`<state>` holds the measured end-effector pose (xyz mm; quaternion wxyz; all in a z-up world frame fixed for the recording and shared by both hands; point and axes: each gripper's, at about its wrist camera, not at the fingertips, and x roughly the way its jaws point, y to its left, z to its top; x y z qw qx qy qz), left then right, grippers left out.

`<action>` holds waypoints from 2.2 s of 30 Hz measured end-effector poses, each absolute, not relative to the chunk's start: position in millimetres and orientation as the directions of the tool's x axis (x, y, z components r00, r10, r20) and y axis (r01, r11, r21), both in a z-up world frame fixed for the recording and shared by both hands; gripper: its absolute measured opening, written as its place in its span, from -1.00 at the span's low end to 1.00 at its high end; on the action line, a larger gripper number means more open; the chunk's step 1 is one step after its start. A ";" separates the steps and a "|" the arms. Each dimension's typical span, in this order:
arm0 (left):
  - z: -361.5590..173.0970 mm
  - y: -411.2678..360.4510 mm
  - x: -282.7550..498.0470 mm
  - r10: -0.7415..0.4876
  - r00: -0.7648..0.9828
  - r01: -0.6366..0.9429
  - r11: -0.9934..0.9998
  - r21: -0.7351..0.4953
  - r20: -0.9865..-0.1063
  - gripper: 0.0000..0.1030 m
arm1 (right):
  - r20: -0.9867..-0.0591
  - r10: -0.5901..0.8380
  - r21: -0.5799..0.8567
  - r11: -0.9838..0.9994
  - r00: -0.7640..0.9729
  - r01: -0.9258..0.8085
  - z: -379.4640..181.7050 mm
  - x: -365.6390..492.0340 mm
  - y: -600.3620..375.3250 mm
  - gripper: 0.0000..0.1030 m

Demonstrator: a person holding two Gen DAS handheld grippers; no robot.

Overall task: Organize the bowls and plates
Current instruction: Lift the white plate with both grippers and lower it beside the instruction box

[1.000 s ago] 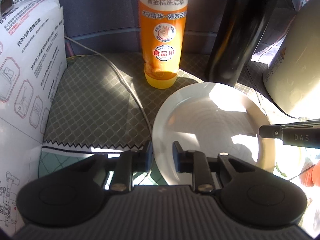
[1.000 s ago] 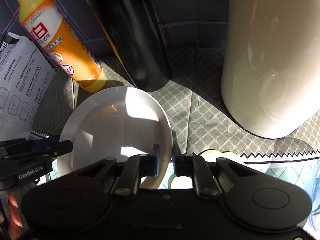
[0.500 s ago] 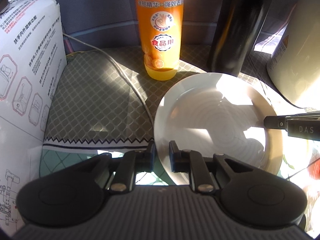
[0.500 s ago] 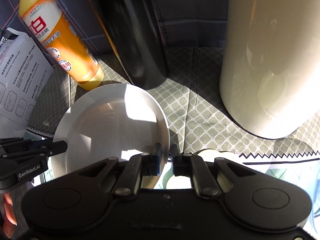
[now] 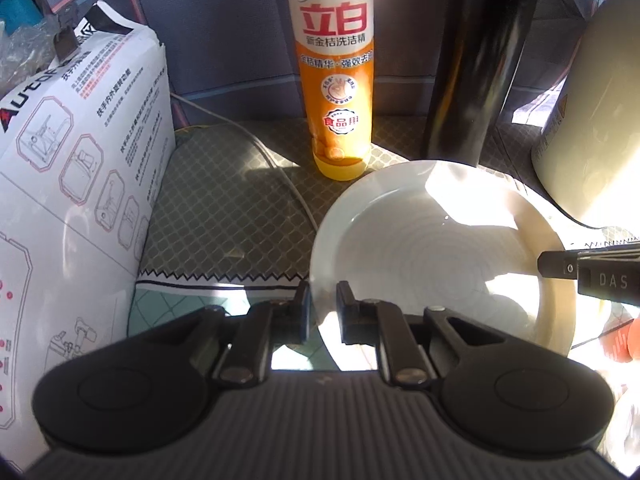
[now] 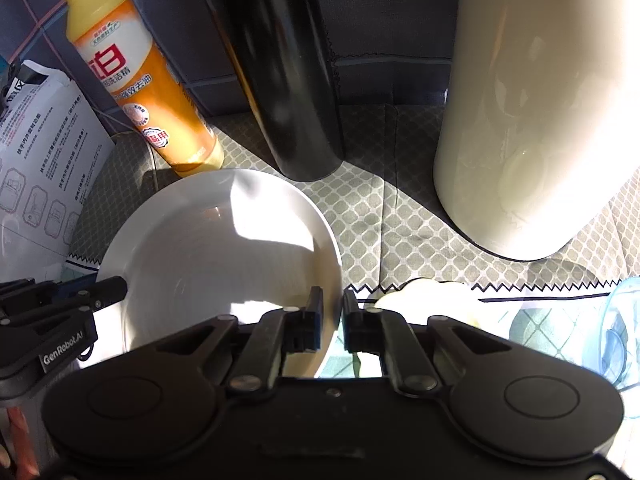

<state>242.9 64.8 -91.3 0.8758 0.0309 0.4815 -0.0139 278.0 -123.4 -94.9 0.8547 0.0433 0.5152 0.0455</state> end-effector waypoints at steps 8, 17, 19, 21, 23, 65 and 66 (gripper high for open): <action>-60.6 76.4 187.2 -0.002 0.550 0.050 0.998 0.030 -0.835 -0.77 | -0.872 0.159 0.149 0.987 0.462 -0.060 -59.5 227.9 -119.0 -0.81; -46.0 92.5 104.7 0.026 0.563 0.037 0.998 0.057 -0.826 -0.77 | -0.880 0.201 0.176 0.979 0.431 -0.098 -41.0 148.4 -106.2 -0.81; -46.6 98.1 86.1 0.032 0.562 0.026 0.998 0.056 -0.827 -0.77 | -0.881 0.209 0.177 0.978 0.424 -0.114 -42.1 133.8 -100.8 -0.81; -49.4 103.4 70.8 0.034 0.556 0.016 0.999 0.052 -0.830 -0.76 | -0.883 0.224 0.186 0.974 0.413 -0.130 -44.5 118.8 -96.0 -0.81; -53.1 111.3 50.4 0.030 0.548 0.008 0.999 0.041 -0.836 -0.75 | -0.888 0.237 0.195 0.970 0.395 -0.145 -47.2 104.3 -91.3 -0.81; -120.7 135.2 -38.8 -0.037 0.459 0.000 0.999 -0.042 -0.888 0.09 | -0.943 0.193 0.107 0.947 0.270 -0.302 -102.6 14.6 -57.4 0.04; -119.4 133.7 -39.4 -0.025 0.466 -0.002 1.000 -0.029 -0.884 0.40 | -0.941 0.189 0.100 0.948 0.280 -0.303 -100.7 13.1 -57.8 0.16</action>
